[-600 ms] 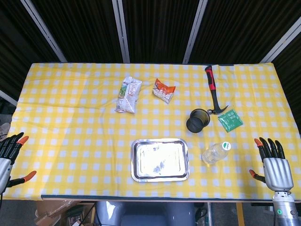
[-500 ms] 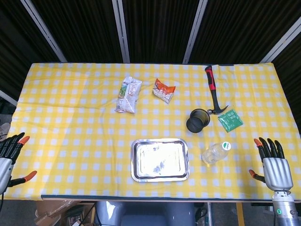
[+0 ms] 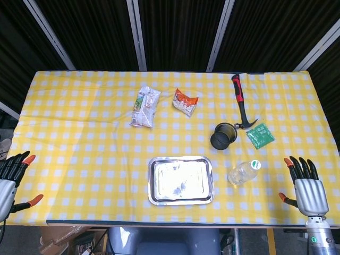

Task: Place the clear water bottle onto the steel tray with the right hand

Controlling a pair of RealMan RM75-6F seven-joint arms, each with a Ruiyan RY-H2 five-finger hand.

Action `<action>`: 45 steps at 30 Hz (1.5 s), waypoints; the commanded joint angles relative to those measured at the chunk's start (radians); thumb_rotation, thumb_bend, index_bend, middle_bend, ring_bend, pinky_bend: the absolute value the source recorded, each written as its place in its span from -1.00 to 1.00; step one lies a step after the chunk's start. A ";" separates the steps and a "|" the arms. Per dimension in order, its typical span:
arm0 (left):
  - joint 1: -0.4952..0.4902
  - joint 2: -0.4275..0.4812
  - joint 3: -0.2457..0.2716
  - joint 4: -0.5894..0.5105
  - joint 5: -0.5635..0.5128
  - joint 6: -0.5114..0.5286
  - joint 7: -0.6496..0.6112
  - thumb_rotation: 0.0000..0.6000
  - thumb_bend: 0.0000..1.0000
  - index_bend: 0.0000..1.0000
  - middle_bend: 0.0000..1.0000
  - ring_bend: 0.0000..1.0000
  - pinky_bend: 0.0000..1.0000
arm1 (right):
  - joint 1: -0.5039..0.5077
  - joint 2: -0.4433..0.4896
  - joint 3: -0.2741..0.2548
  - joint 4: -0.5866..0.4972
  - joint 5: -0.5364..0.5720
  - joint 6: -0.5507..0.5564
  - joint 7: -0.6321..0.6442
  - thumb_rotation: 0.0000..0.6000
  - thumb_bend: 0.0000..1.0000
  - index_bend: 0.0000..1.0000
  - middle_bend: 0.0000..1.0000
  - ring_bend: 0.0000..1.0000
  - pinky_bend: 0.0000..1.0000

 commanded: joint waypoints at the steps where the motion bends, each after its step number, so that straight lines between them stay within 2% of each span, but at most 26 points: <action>1: 0.001 0.004 0.001 -0.004 -0.004 -0.002 -0.003 1.00 -0.62 -0.91 -1.00 -1.00 -1.00 | 0.009 0.000 -0.002 -0.005 -0.001 -0.019 0.024 1.00 -0.74 -0.76 -0.79 -1.00 -1.00; 5: 0.009 0.005 0.011 -0.008 0.022 0.015 0.005 1.00 -0.62 -0.91 -1.00 -1.00 -1.00 | 0.029 0.006 0.001 -0.029 0.004 -0.064 0.110 1.00 -0.74 -0.76 -0.79 -1.00 -1.00; 10: 0.007 0.004 0.012 -0.016 0.009 -0.002 0.020 1.00 -0.62 -0.91 -1.00 -1.00 -1.00 | 0.099 0.067 0.008 -0.112 0.040 -0.235 0.357 1.00 -0.74 -0.76 -0.79 -1.00 -1.00; 12: 0.006 0.004 0.012 -0.020 0.002 -0.011 0.028 1.00 -0.62 -0.91 -1.00 -1.00 -1.00 | 0.124 0.083 0.017 -0.123 0.057 -0.285 0.398 1.00 -0.74 -0.76 -0.79 -1.00 -1.00; 24: 0.005 0.008 0.012 -0.040 -0.021 -0.030 0.058 1.00 -0.62 -0.91 -1.00 -1.00 -1.00 | 0.226 0.061 0.066 -0.182 0.162 -0.461 0.463 1.00 -0.74 -0.76 -0.79 -1.00 -1.00; 31: 0.005 0.011 0.009 -0.044 -0.033 -0.038 0.061 1.00 -0.62 -0.91 -1.00 -1.00 -1.00 | 0.265 0.057 0.067 -0.211 0.191 -0.544 0.506 1.00 -0.74 -0.76 -0.79 -1.00 -1.00; 36: 0.003 0.011 0.011 -0.047 -0.035 -0.045 0.070 1.00 -0.62 -0.91 -1.00 -1.00 -1.00 | 0.277 0.046 0.075 -0.232 0.198 -0.587 0.614 1.00 -0.74 -0.74 -0.78 -1.00 -1.00; 39: 0.002 0.010 0.012 -0.051 -0.036 -0.049 0.079 1.00 -0.62 -0.91 -1.00 -1.00 -1.00 | 0.277 0.024 0.090 -0.236 0.202 -0.589 0.700 1.00 -0.74 -0.53 -0.62 -0.98 -1.00; 41: 0.002 0.009 0.012 -0.052 -0.039 -0.053 0.085 1.00 -0.62 -0.91 -1.00 -1.00 -1.00 | 0.272 0.005 0.106 -0.239 0.210 -0.578 0.754 1.00 -0.70 -0.21 -0.35 -0.85 -1.00; 43: 0.001 0.008 0.012 -0.054 -0.040 -0.056 0.089 1.00 -0.62 -0.91 -1.00 -1.00 -1.00 | 0.264 -0.018 0.124 -0.240 0.228 -0.555 0.800 1.00 -0.51 0.13 -0.10 -0.67 -1.00; 45: 0.001 0.007 0.012 -0.054 -0.041 -0.057 0.092 1.00 -0.62 -0.91 -1.00 -1.00 -1.00 | 0.256 -0.039 0.135 -0.234 0.250 -0.528 0.798 1.00 -0.16 0.46 0.15 -0.51 -1.00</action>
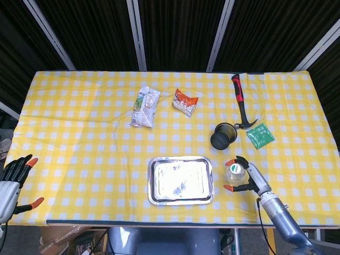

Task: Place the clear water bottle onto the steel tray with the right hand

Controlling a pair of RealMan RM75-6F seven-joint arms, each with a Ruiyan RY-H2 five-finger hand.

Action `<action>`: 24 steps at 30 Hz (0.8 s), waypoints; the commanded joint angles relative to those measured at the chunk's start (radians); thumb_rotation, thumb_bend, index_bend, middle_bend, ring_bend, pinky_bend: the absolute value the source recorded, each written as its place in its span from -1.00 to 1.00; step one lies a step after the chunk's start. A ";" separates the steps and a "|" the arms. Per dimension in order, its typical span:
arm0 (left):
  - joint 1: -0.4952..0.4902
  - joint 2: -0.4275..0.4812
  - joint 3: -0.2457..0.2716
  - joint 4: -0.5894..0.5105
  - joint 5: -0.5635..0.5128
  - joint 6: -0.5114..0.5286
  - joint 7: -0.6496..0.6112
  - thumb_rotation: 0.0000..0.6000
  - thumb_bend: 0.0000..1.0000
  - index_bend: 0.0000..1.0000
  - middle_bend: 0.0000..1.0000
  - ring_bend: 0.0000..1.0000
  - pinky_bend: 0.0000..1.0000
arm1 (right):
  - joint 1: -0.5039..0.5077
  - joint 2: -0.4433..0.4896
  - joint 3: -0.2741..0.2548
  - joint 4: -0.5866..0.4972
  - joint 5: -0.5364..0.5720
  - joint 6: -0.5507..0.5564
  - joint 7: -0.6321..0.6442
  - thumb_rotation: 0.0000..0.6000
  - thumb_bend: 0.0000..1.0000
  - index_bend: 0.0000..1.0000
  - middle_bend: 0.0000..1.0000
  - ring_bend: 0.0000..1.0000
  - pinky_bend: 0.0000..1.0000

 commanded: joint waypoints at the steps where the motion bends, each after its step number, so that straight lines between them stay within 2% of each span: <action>1: -0.001 0.000 0.000 -0.001 0.000 -0.001 0.002 1.00 -0.62 -0.91 -1.00 -1.00 -1.00 | -0.016 -0.053 0.029 0.009 0.046 0.060 -0.003 1.00 -0.08 0.52 0.21 -0.47 -1.00; 3: 0.000 0.000 0.000 -0.001 0.001 -0.001 0.002 1.00 -0.62 -0.91 -1.00 -1.00 -1.00 | -0.021 -0.080 0.029 0.023 0.067 0.091 -0.055 1.00 0.10 0.63 0.29 -0.41 -1.00; 5: 0.000 0.001 0.000 -0.001 0.000 -0.001 0.000 1.00 -0.62 -0.91 -1.00 -1.00 -1.00 | -0.024 -0.095 0.028 0.024 0.087 0.098 -0.074 1.00 0.17 0.66 0.30 -0.41 -1.00; 11: 0.000 0.003 0.001 -0.002 0.001 -0.002 -0.002 1.00 -0.62 -0.91 -1.00 -1.00 -1.00 | -0.032 -0.085 0.028 0.007 0.076 0.102 -0.061 1.00 0.23 0.68 0.32 -0.41 -1.00; 17: 0.000 -0.001 0.000 -0.001 0.004 0.000 0.003 1.00 -0.62 -0.91 -1.00 -1.00 -1.00 | -0.040 -0.041 0.036 -0.107 -0.008 0.152 -0.068 1.00 0.25 0.68 0.32 -0.41 -1.00; 24: -0.001 -0.003 0.002 -0.002 0.009 -0.001 0.011 1.00 -0.62 -0.91 -1.00 -1.00 -1.00 | -0.021 -0.055 0.054 -0.256 -0.017 0.179 -0.134 1.00 0.28 0.68 0.32 -0.41 -1.00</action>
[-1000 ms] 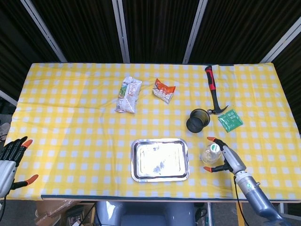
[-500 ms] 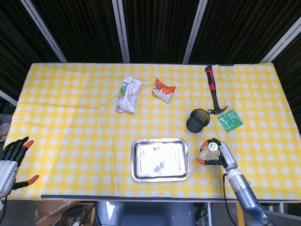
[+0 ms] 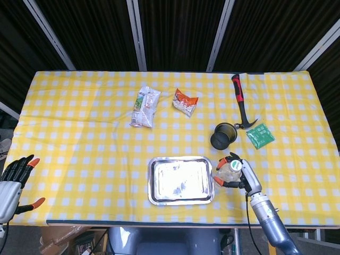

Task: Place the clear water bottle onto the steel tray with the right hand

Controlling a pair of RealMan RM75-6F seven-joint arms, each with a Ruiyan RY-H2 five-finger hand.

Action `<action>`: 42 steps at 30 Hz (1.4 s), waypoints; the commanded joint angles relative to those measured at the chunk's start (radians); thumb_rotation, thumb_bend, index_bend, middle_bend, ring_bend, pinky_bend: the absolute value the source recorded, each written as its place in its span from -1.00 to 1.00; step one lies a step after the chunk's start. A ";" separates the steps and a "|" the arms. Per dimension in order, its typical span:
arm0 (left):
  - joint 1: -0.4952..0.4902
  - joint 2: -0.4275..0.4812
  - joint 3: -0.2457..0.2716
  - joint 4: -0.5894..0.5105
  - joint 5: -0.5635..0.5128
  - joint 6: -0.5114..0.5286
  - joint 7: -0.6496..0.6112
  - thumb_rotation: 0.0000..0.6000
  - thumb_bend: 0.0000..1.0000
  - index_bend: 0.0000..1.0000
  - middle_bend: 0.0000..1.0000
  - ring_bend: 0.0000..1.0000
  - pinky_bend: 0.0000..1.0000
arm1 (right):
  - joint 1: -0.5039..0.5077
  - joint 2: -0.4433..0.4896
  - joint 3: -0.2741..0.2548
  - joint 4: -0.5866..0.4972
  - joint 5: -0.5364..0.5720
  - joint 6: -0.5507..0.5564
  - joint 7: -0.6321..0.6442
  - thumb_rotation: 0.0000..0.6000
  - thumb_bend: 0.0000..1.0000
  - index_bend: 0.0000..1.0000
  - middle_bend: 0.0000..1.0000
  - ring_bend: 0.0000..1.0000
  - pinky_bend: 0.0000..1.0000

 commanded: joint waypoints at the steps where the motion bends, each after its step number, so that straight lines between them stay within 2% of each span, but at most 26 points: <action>1: 0.001 0.000 0.000 0.000 0.001 0.003 -0.003 1.00 -0.62 -0.91 -1.00 -1.00 -1.00 | 0.019 -0.021 0.014 -0.078 0.007 0.018 -0.063 1.00 0.28 0.68 0.32 -0.41 -1.00; 5: 0.001 0.003 -0.002 0.002 -0.003 0.004 -0.012 1.00 -0.62 -0.91 -1.00 -1.00 -1.00 | 0.037 -0.081 0.007 -0.119 0.042 0.028 -0.149 1.00 0.28 0.68 0.32 -0.41 -1.00; 10: 0.000 0.008 -0.001 0.004 0.003 0.005 -0.024 1.00 -0.62 -0.91 -1.00 -1.00 -1.00 | 0.064 -0.168 -0.005 -0.118 0.089 0.024 -0.226 1.00 0.29 0.68 0.32 -0.41 -1.00; 16: 0.001 0.013 -0.005 0.009 -0.002 0.010 -0.046 1.00 -0.62 -0.91 -1.00 -1.00 -1.00 | 0.078 -0.185 -0.002 -0.125 0.108 0.030 -0.279 1.00 0.30 0.68 0.32 -0.41 -1.00; 20: 0.000 0.014 -0.005 0.011 -0.002 0.008 -0.049 1.00 -0.62 -0.91 -1.00 -1.00 -1.00 | 0.086 -0.131 0.021 -0.171 0.131 0.026 -0.309 1.00 0.40 0.68 0.32 -0.41 -1.00; 25: 0.001 0.013 -0.003 0.009 0.000 0.007 -0.044 1.00 -0.62 -0.91 -1.00 -1.00 -1.00 | 0.097 -0.009 0.083 -0.284 0.173 0.033 -0.360 1.00 0.62 0.68 0.32 -0.40 -1.00; 30: 0.001 0.012 -0.006 0.007 -0.007 0.006 -0.042 1.00 -0.62 -0.91 -1.00 -1.00 -1.00 | 0.116 0.143 0.185 -0.434 0.265 0.061 -0.423 1.00 0.75 0.68 0.32 -0.40 -1.00; 34: 0.001 0.012 -0.005 0.006 -0.007 0.006 -0.039 1.00 -0.62 -0.91 -1.00 -1.00 -1.00 | 0.142 0.215 0.246 -0.445 0.310 0.039 -0.410 1.00 0.75 0.68 0.32 -0.40 -1.00; 37: 0.003 0.012 -0.004 0.005 -0.004 0.009 -0.039 1.00 -0.62 -0.91 -1.00 -1.00 -1.00 | 0.148 0.249 0.255 -0.445 0.330 0.010 -0.387 1.00 0.75 0.68 0.32 -0.40 -1.00; 42: 0.005 0.016 -0.004 0.006 -0.004 0.013 -0.049 1.00 -0.62 -0.91 -1.00 -1.00 -1.00 | 0.150 0.260 0.211 -0.445 0.385 -0.025 -0.369 1.00 0.75 0.68 0.32 -0.40 -1.00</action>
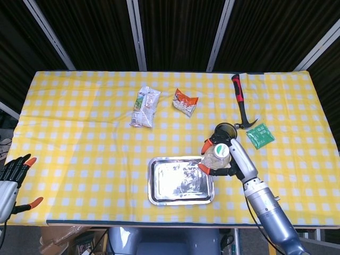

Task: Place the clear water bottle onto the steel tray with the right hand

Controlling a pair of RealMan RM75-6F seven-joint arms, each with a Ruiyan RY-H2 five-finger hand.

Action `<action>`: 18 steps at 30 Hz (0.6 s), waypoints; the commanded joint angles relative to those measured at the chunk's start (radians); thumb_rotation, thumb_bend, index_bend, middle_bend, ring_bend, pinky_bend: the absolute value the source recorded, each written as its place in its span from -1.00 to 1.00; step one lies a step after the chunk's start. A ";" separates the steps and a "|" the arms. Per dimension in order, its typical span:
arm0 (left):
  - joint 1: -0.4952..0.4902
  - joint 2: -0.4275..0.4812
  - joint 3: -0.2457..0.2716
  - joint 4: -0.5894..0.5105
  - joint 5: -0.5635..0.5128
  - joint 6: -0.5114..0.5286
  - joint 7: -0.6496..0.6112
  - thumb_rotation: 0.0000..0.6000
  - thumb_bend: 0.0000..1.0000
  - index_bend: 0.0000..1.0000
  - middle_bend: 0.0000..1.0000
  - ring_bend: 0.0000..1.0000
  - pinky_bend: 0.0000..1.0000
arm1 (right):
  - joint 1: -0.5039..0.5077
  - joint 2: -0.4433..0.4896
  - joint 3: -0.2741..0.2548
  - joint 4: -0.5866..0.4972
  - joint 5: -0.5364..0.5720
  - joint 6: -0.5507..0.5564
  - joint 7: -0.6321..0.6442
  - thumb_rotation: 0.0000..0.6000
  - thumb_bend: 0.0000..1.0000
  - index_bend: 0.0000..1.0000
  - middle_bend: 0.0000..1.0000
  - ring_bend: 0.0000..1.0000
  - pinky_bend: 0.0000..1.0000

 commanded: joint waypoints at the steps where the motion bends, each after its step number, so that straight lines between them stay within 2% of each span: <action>1: 0.001 0.003 -0.001 0.001 -0.001 0.003 -0.007 1.00 -0.62 -0.91 -1.00 -1.00 -1.00 | 0.006 -0.008 -0.039 0.000 0.048 -0.015 0.004 1.00 0.75 0.68 0.32 -0.39 -1.00; 6: 0.003 0.006 -0.004 0.003 -0.004 0.007 -0.016 1.00 -0.62 -0.91 -1.00 -1.00 -1.00 | 0.017 -0.100 -0.100 0.053 0.089 -0.026 0.028 1.00 0.75 0.68 0.32 -0.39 -1.00; 13: 0.003 0.005 -0.003 0.004 0.001 0.008 -0.013 1.00 -0.62 -0.91 -1.00 -1.00 -1.00 | -0.001 -0.261 -0.171 0.217 0.020 -0.083 0.151 1.00 0.75 0.68 0.33 -0.39 -1.00; 18: 0.004 0.007 -0.005 0.006 -0.003 0.010 -0.020 1.00 -0.62 -0.91 -1.00 -1.00 -1.00 | -0.034 -0.271 -0.191 0.268 -0.061 -0.077 0.201 1.00 0.75 0.71 0.35 -0.37 -1.00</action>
